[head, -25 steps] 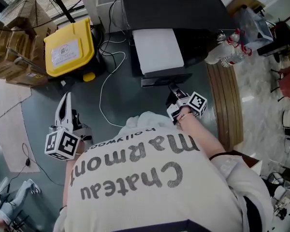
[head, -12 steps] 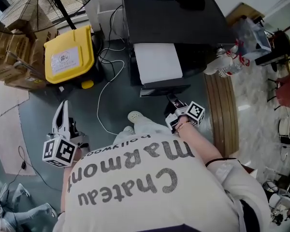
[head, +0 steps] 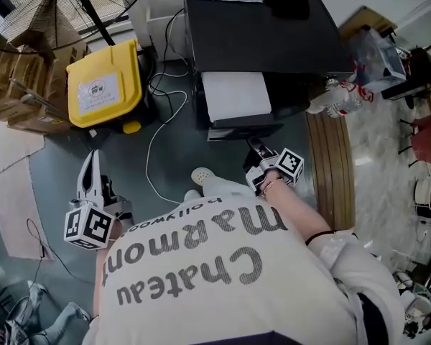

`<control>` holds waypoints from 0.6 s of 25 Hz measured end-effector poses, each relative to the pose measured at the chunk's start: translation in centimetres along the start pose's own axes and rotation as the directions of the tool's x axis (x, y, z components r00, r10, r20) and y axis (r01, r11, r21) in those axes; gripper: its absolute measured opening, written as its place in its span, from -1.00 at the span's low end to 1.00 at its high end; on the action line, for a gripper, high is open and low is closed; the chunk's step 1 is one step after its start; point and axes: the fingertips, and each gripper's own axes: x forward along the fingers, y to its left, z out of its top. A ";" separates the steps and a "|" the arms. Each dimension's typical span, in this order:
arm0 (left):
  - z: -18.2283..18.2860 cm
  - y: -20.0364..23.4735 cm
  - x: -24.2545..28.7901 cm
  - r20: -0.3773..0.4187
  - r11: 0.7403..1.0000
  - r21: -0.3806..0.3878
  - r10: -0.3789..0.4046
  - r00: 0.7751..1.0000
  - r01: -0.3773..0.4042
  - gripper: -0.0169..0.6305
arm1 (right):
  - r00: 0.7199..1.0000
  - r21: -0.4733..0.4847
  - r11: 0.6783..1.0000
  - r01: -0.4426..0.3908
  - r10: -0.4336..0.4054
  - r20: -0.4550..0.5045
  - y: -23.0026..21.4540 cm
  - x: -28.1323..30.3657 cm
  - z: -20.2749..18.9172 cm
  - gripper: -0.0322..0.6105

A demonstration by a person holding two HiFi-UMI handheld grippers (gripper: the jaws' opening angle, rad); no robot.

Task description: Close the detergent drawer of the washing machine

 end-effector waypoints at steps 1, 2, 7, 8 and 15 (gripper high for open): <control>0.1 0.2 0.1 0.002 1.000 -0.001 0.005 1.000 -0.005 -0.92 | 1.000 0.000 1.000 0.004 -0.004 -0.002 0.0 0.1 0.1 -0.66; 0.1 0.3 0.2 0.003 1.000 -0.002 0.009 1.000 -0.009 -0.92 | 1.000 0.000 1.000 0.002 -0.002 -0.004 -0.1 0.3 0.2 -0.66; 0.5 0.5 0.9 0.007 1.000 -0.003 0.019 1.000 -0.019 -0.92 | 1.000 -0.006 1.000 0.019 -0.019 -0.010 0.1 1.2 0.7 -0.66; 0.5 0.7 1.0 0.008 1.000 -0.004 0.022 1.000 -0.022 -0.92 | 1.000 -0.006 1.000 0.023 -0.023 -0.012 0.1 1.4 0.7 -0.66; 0.7 0.8 1.4 0.013 0.999 -0.006 0.034 0.999 -0.034 -0.92 | 1.000 -0.005 1.000 0.015 -0.015 -0.016 0.5 2.3 1.2 -0.66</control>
